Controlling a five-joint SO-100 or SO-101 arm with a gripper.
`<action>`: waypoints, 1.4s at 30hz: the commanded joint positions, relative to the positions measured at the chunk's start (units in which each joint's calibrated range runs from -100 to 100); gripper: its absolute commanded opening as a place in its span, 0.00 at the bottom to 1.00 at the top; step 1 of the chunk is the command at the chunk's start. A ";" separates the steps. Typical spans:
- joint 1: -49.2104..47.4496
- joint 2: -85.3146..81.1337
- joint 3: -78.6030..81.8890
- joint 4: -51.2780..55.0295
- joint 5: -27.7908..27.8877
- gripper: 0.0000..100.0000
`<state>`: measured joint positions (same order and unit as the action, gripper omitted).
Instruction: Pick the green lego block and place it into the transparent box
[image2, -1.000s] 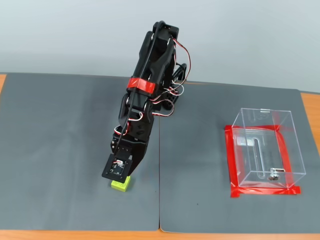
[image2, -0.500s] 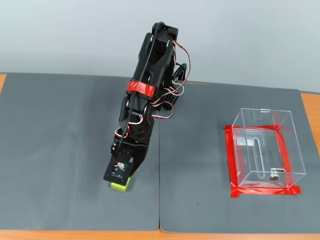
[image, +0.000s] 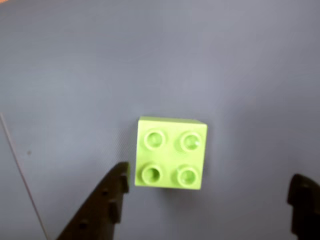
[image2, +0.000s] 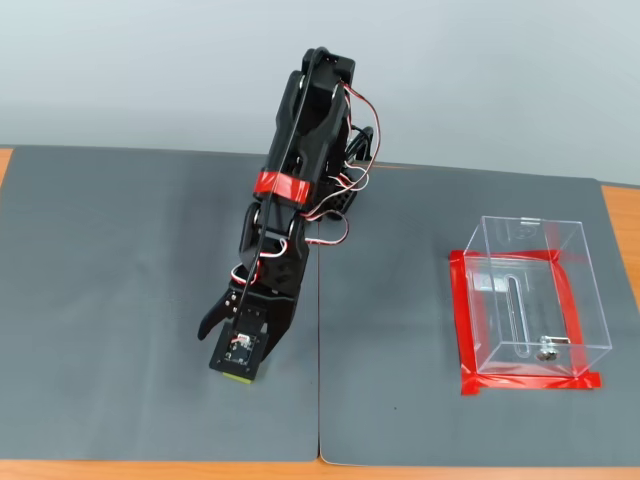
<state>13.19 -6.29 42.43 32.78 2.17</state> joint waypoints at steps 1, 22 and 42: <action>-0.25 0.31 -3.13 -1.27 0.30 0.36; -2.34 6.50 -6.84 -2.84 0.87 0.36; -2.04 7.43 -6.84 0.64 0.87 0.36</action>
<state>10.46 2.21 37.31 32.00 3.15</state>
